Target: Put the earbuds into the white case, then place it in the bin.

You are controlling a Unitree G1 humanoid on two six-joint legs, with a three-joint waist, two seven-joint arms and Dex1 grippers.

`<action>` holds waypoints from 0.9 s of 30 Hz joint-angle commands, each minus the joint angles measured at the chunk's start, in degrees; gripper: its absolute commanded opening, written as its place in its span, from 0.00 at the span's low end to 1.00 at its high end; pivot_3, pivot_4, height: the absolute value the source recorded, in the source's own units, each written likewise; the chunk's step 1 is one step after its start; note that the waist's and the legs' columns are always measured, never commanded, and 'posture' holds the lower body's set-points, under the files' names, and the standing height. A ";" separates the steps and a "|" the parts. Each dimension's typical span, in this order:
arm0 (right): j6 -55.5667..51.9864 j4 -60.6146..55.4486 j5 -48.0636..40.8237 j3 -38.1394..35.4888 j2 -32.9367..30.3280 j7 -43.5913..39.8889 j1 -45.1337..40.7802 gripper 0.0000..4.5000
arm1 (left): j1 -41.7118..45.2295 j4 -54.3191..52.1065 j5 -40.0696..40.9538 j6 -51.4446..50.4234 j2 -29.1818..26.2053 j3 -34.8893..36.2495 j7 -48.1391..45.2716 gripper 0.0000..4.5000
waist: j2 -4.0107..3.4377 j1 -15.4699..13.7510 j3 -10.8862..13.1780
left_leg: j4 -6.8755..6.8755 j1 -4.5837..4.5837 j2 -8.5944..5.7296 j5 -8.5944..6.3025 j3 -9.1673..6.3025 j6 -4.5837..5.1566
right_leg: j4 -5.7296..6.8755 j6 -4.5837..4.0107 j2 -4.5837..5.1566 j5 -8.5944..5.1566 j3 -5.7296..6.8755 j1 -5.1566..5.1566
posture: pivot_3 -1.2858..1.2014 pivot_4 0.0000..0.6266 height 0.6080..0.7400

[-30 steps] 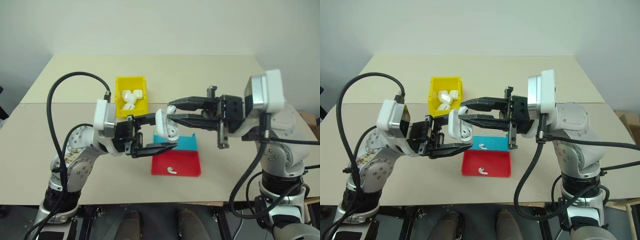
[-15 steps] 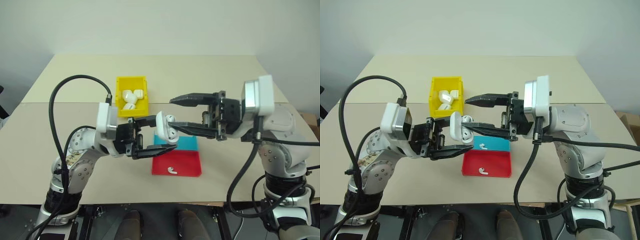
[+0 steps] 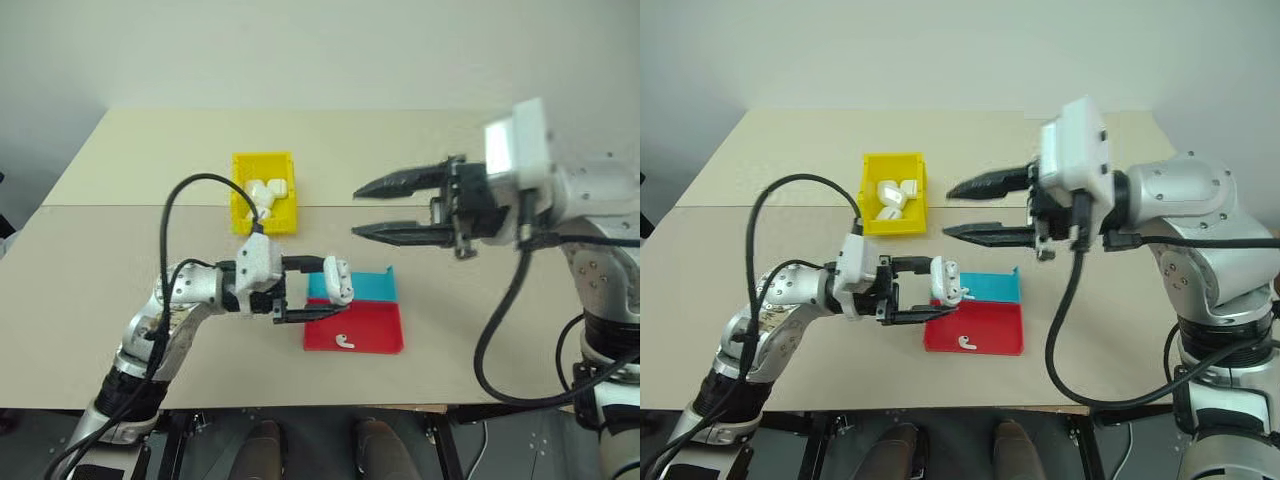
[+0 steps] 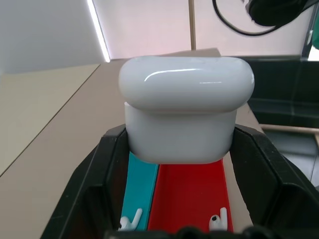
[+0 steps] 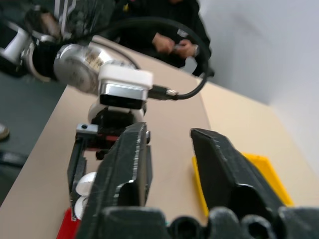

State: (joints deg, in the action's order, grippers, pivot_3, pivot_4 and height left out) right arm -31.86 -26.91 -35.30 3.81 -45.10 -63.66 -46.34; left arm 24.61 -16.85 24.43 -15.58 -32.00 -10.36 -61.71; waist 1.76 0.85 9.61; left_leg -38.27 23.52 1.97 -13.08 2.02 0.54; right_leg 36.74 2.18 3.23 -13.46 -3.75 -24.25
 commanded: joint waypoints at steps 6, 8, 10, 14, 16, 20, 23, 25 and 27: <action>2.24 -4.17 8.74 6.88 -2.63 -0.63 0.72 0.01 | 4.36 -3.39 -3.93 -4.31 -1.41 -2.84 1.38 0.61 | 0.00 -0.01 0.00 | -0.01 0.01 -0.02 0.00 0.01 0.00 | -0.01 0.02 0.02 -0.01 0.00 -0.01 | 0.52 0.24 1.00; 2.41 -4.09 9.71 7.58 -1.90 -0.25 0.53 0.01 | 4.86 -3.32 -5.15 -4.28 -1.78 -3.53 1.06 0.61 | 0.00 0.01 0.00 | -0.01 0.03 -0.01 0.00 0.00 0.00 | 0.00 0.02 0.02 -0.01 0.00 -0.03 | 0.52 0.24 1.00; 3.48 -4.38 11.32 8.58 -1.57 -0.34 0.76 0.01 | 5.06 -3.29 -5.76 -4.12 -1.61 -4.01 1.28 0.61 | 0.00 0.09 0.00 | -0.01 0.01 -0.01 0.00 0.00 0.00 | 0.00 0.02 0.00 -0.01 0.00 -0.02 | 0.52 0.24 1.00; 4.58 -4.73 14.47 10.90 -1.34 -0.58 1.24 0.01 | 5.67 -4.31 -5.28 -5.59 -0.45 -3.78 2.38 0.61 | 0.00 -0.02 0.00 | -0.01 0.02 -0.01 0.00 0.00 0.00 | 0.02 0.01 0.01 0.00 0.00 -0.02 | 0.52 0.24 1.00; 5.94 -4.40 16.53 12.07 -1.55 -0.84 1.76 0.01 | 6.03 -5.12 -4.59 -6.73 -0.21 -3.28 2.72 0.61 | 0.01 -0.02 0.00 | -0.02 0.02 -0.02 0.00 0.00 0.00 | 0.01 0.02 0.01 -0.01 0.00 -0.02 | 0.52 0.24 1.00; 8.27 -2.63 19.45 12.65 -2.62 -1.74 2.99 0.01 | 4.44 -6.36 -2.15 -5.62 0.18 -0.77 2.12 0.61 | 0.00 0.03 0.00 | -0.03 0.03 -0.02 0.00 -0.01 0.00 | 0.01 0.02 0.01 -0.01 0.01 -0.02 | 0.52 0.24 1.00; 8.96 -1.98 18.84 10.62 -2.81 -1.83 3.65 0.01 | 3.29 -6.50 -0.79 -4.70 0.25 0.84 1.97 0.61 | 0.01 0.05 0.00 | -0.03 0.02 -0.01 0.00 -0.01 0.00 | 0.02 0.02 0.01 -0.01 0.01 -0.03 | 0.52 0.24 1.00; 8.52 -2.16 17.88 9.42 -2.66 -1.70 3.54 0.01 | 2.84 -6.28 -0.68 -4.03 0.31 1.24 1.95 0.61 | 0.01 -0.02 0.01 | -0.03 0.01 0.00 0.00 -0.02 0.00 | 0.03 0.01 0.01 0.00 0.02 -0.01 | 0.52 0.24 1.00; 6.59 -2.68 15.75 7.84 -1.98 -1.20 2.87 0.01 | 2.43 -6.30 -0.56 -4.04 0.44 1.59 2.45 0.61 | 0.02 -0.03 0.01 | -0.04 0.00 -0.02 0.00 0.00 0.00 | 0.04 0.01 0.03 0.00 0.00 0.00 | 0.52 0.24 1.00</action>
State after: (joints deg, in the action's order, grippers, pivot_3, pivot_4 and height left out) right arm -23.94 -28.80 -17.76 14.26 -47.26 -65.17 -42.63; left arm 26.76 -20.28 21.89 -21.42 -31.99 -10.99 -59.51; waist 1.77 0.83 9.62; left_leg -38.32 23.51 1.96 -13.07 2.01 0.54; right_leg 36.78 2.19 3.25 -13.45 -3.74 -24.23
